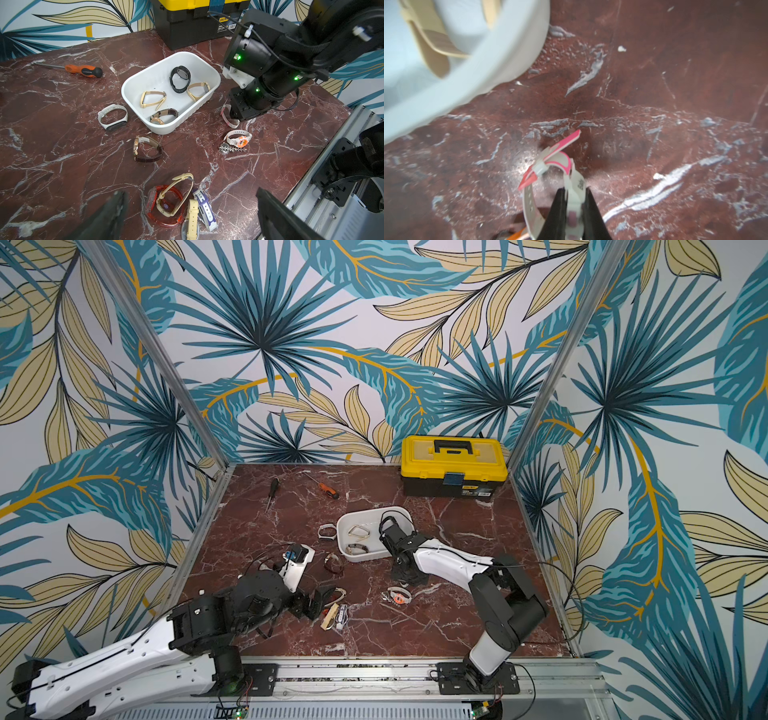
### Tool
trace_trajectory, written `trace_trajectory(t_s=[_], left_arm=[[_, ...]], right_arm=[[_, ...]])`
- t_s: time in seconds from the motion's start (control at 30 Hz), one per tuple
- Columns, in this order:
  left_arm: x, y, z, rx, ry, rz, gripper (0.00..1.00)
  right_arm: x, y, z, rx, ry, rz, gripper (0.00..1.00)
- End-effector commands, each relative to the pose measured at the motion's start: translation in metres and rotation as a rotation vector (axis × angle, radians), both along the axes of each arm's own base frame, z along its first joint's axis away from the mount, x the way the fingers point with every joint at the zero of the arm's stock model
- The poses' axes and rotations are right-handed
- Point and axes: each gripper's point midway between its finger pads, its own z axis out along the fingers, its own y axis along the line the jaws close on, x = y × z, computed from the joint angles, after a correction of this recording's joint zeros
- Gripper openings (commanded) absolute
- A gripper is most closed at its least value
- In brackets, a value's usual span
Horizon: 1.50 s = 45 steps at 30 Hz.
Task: Put the watch into the storage box
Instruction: Pick up the watch at the center of the board, then place the watch in the storage box.
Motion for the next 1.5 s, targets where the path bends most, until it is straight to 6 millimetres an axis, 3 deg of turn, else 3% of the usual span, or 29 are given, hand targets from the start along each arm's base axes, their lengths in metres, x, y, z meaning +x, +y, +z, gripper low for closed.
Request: trace_trajectory(t_s=[0.0,0.27,0.4,0.53,0.7,0.9,1.03,1.47], left_arm=[[0.001,0.003,-0.002,0.011,-0.014,0.008,1.0],[0.0,-0.004,0.001,-0.002,-0.013,-0.017,1.0],[0.0,-0.008,0.001,-0.007,-0.013,-0.03,1.0],[0.001,-0.011,0.001,-0.002,-0.014,-0.036,1.0],[0.002,-0.012,0.001,0.003,-0.011,-0.032,1.0],[0.003,-0.007,0.001,0.014,-0.012,-0.018,1.0],[0.003,-0.004,0.001,0.021,-0.012,-0.009,1.0],[0.004,-0.004,-0.002,0.027,-0.005,-0.002,1.0]], right_arm=[[0.0,-0.005,0.024,-0.019,-0.038,0.031,0.05],[-0.015,-0.005,0.061,0.052,-0.071,0.086,0.05],[-0.013,-0.002,0.09,0.089,-0.132,0.127,0.05],[0.005,0.006,0.117,0.059,-0.17,0.202,0.05],[0.046,0.022,0.128,0.017,-0.173,0.288,0.05],[0.096,0.032,0.103,0.001,-0.099,0.368,0.05],[0.116,0.027,0.084,-0.008,-0.054,0.394,0.05],[0.122,0.009,0.028,-0.028,0.091,0.413,0.05]])
